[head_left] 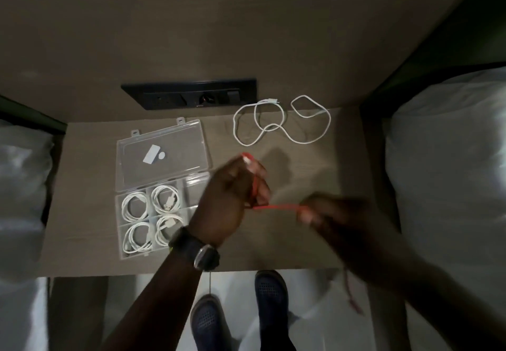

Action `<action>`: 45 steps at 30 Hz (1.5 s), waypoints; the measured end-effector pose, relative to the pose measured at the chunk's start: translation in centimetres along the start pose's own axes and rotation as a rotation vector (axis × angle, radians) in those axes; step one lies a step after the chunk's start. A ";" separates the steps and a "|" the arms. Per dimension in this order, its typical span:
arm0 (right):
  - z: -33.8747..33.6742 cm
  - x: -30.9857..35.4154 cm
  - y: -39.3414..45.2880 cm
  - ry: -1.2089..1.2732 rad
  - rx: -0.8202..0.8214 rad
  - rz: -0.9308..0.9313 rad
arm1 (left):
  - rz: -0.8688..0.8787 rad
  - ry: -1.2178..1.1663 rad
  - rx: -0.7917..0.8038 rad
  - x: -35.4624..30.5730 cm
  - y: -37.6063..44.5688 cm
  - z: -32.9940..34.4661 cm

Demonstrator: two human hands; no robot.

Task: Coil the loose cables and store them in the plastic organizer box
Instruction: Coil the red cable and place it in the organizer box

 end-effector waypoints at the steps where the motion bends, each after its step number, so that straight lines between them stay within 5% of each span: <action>1: -1.5 -0.3 1.2 -0.017 -0.117 -0.044 | -0.030 0.048 0.113 0.4 -0.6 1.3; 4: -3.6 -1.9 5.3 0.068 -0.296 -0.049 | -0.150 -0.071 0.215 1.0 -1.6 3.8; 6: -3.0 -3.4 7.2 0.154 -0.351 0.057 | -0.257 -0.397 0.239 0.6 -1.4 4.5; 9: 0.1 -4.7 7.9 0.137 -0.304 0.128 | -0.371 -0.890 0.313 -0.2 -0.2 4.6; 12: 3.5 -4.5 6.1 0.155 -0.165 0.149 | -0.291 -1.056 0.238 -0.1 1.2 3.5; 16: 5.8 -3.0 2.1 0.013 0.105 0.161 | -0.175 -1.018 -0.044 0.1 3.1 -0.1; 19: 3.9 -1.0 1.4 -0.084 0.098 0.038 | -0.069 -0.579 -0.187 0.5 3.4 -1.4; 23: -0.8 0.7 4.4 -0.139 -0.166 -0.206 | -0.037 -0.087 0.093 0.7 1.5 1.2; 25: -2.2 0.6 7.1 -0.103 -0.242 -0.225 | -0.105 -0.112 0.192 0.7 0.5 2.1; 28: -2.0 -0.7 10.1 0.203 -0.326 -0.043 | -0.219 -0.452 0.200 0.6 0.0 2.1; 33: 3.9 -1.4 9.4 0.519 -0.224 0.163 | -0.253 -0.937 0.236 -0.2 0.2 0.8; 39: 8.5 1.5 4.1 0.011 -0.056 0.118 | -0.175 -1.007 -0.049 0.5 0.4 -2.5; 45: 6.4 4.2 3.9 -0.131 -0.235 0.010 | -0.151 -0.780 -0.233 1.8 -0.8 -1.5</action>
Point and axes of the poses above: each hand's wrist, its own y-axis towards the middle knuckle, its own z-axis out of the palm, x = y × z, the point moved 3 cm from there along y, towards the middle knuckle, and after that the axes turned 1 degree about z, right-handed, at the moved point
